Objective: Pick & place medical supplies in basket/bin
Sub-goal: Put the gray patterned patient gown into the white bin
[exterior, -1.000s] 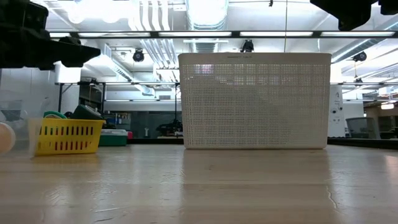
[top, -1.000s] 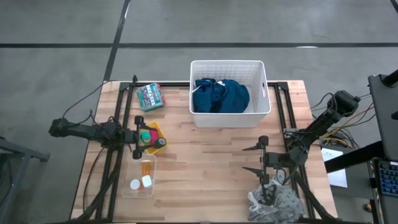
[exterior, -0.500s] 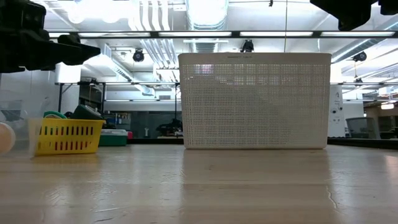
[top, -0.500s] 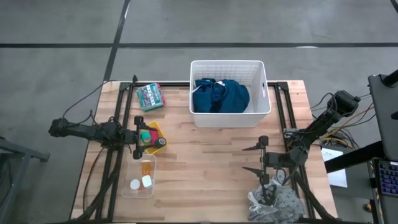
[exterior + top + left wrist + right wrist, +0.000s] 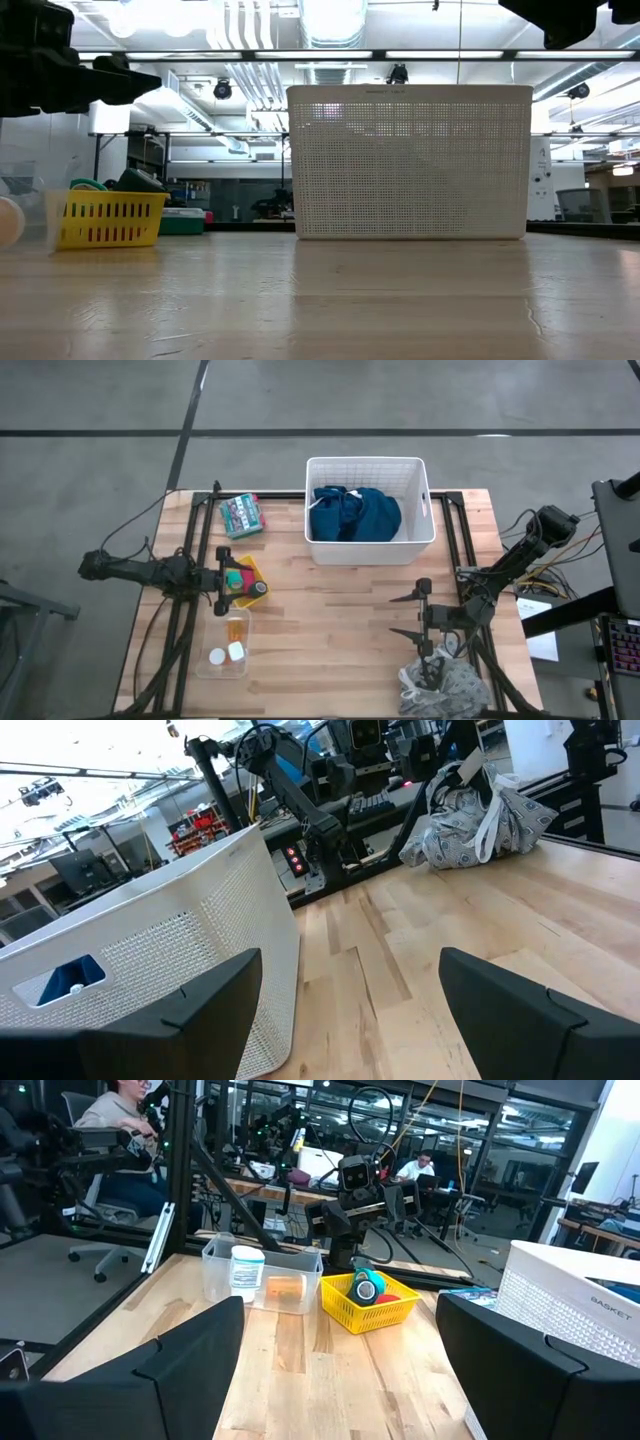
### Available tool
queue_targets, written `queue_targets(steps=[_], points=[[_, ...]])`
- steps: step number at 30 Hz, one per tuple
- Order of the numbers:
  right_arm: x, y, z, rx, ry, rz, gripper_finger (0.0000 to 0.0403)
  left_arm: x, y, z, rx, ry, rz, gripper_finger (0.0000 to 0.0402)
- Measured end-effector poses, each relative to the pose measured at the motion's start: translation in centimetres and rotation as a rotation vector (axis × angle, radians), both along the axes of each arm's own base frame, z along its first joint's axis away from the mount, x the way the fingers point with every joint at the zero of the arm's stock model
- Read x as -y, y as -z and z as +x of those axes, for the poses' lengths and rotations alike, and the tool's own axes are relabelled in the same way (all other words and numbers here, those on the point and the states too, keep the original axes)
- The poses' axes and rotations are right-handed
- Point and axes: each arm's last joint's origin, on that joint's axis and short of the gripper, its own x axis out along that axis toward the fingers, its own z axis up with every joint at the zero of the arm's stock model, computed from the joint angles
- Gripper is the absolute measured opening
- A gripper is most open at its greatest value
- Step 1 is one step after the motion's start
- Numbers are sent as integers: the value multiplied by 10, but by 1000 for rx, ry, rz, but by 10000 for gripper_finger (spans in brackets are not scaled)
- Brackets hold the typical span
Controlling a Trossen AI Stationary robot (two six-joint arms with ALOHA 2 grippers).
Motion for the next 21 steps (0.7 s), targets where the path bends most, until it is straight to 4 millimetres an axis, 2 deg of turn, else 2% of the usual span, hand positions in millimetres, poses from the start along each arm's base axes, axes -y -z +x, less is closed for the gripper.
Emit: queue_targets(steps=[21], points=[[-2, -3, 1, 10, -25, 11, 327, 0, 0, 0, -1, 0, 1, 310]])
